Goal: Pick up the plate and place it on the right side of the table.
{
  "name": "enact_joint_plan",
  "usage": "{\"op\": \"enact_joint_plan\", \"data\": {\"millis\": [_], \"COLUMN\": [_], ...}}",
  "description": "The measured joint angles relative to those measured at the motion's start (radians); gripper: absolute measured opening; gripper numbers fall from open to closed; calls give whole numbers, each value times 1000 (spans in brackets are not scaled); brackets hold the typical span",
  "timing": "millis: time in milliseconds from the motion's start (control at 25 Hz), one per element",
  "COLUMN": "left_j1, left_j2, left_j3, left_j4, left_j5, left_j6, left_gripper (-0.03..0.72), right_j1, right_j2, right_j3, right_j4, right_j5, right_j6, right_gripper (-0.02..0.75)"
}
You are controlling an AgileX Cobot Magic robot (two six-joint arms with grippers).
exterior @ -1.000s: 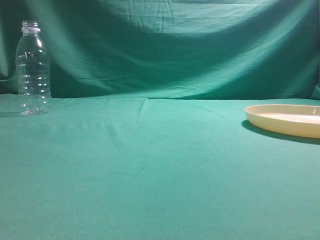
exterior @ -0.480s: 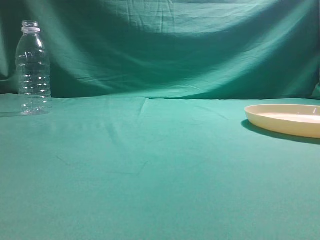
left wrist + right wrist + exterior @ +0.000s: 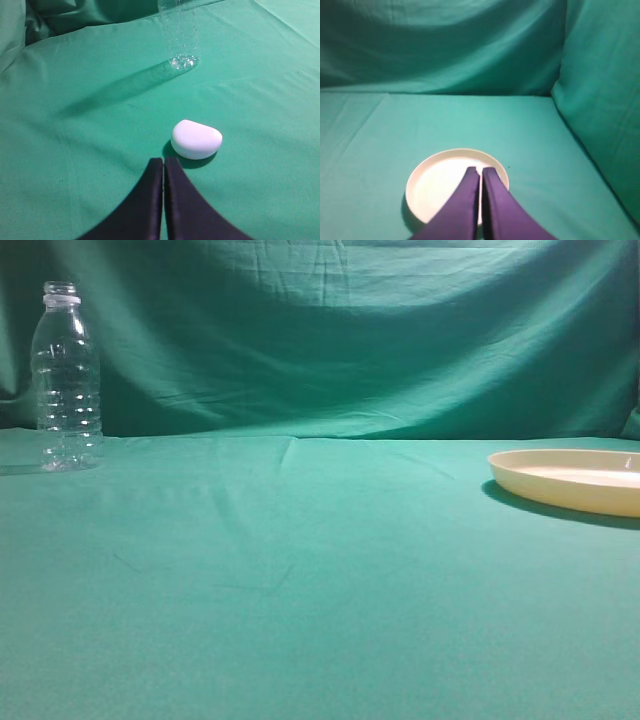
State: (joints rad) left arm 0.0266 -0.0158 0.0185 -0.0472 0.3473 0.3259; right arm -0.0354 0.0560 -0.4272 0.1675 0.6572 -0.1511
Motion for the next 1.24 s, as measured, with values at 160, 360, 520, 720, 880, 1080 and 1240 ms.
{"op": "enact_joint_plan", "data": {"millis": [160, 360, 520, 720, 880, 1080, 1240], "left_j1": [0, 0, 0, 0, 0, 0, 0], "left_j2": [0, 0, 0, 0, 0, 0, 0], "left_j3": [0, 0, 0, 0, 0, 0, 0], "left_j4": [0, 0, 0, 0, 0, 0, 0], "left_j5": [0, 0, 0, 0, 0, 0, 0], "left_j6": [0, 0, 0, 0, 0, 0, 0], "left_gripper": [0, 0, 0, 0, 0, 0, 0], "right_j1": [2, 66, 94, 93, 93, 93, 93], "right_j2": [-66, -66, -66, -66, -66, -66, -66], "right_j3": [219, 400, 453, 454, 455, 455, 455], "right_j4": [0, 0, 0, 0, 0, 1, 3], "right_j5": [-191, -334, -361, -324, -276, -268, -268], "right_j6": [-4, -4, -4, -1, -1, -1, -1], "right_gripper": [0, 0, 0, 0, 0, 0, 0]}}
